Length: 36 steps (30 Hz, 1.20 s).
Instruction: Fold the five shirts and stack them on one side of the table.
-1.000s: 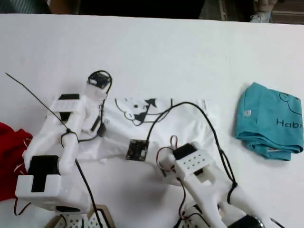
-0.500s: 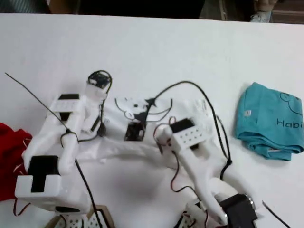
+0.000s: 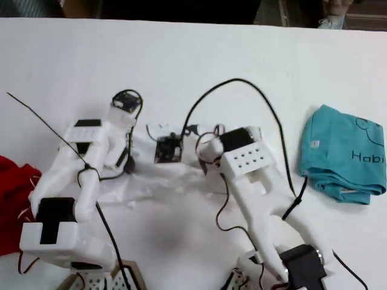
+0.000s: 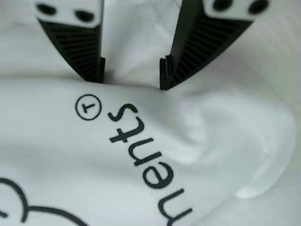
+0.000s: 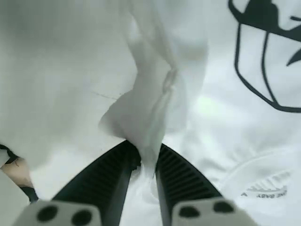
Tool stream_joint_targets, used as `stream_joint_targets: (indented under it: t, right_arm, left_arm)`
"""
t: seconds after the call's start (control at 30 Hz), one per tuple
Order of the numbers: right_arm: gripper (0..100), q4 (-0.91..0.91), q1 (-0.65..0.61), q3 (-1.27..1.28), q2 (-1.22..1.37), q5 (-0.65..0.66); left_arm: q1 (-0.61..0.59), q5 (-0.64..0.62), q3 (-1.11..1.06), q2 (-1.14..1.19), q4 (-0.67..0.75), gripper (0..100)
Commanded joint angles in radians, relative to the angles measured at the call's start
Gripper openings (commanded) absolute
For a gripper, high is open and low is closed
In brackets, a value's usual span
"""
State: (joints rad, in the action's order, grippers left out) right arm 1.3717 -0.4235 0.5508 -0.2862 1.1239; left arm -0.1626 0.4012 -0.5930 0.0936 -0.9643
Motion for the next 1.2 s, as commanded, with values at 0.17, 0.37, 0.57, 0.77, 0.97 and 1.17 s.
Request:
stream_joint_targets:
  t: [0.17, 0.37, 0.57, 0.77, 0.97, 1.17]
  right_arm:
    - [2.2, -0.196, 0.076, -0.107, 0.137, 0.006]
    - [2.2, -0.292, 0.076, -0.233, 0.308, 0.006]
    - [2.5, -0.325, 0.076, -0.319, 0.463, 0.003]
    - [12.5, -0.286, 0.081, -0.367, 0.498, 0.0]
    - [13.8, -0.282, 0.162, -0.5, 0.498, -0.028]
    - [12.9, -0.133, 0.177, -0.56, 0.466, -0.15]
  left_arm:
    - [0.002, 0.002, 0.015, 0.008, 0.012, 21]
    - [0.002, 0.002, 0.015, 0.008, 0.012, 21]
    - [0.002, 0.002, 0.015, 0.008, 0.012, 21]
    - [0.002, 0.002, 0.015, 0.008, 0.012, 21]
    - [0.002, 0.003, 0.015, 0.008, 0.012, 21]
    - [0.002, 0.003, 0.015, 0.008, 0.012, 21]
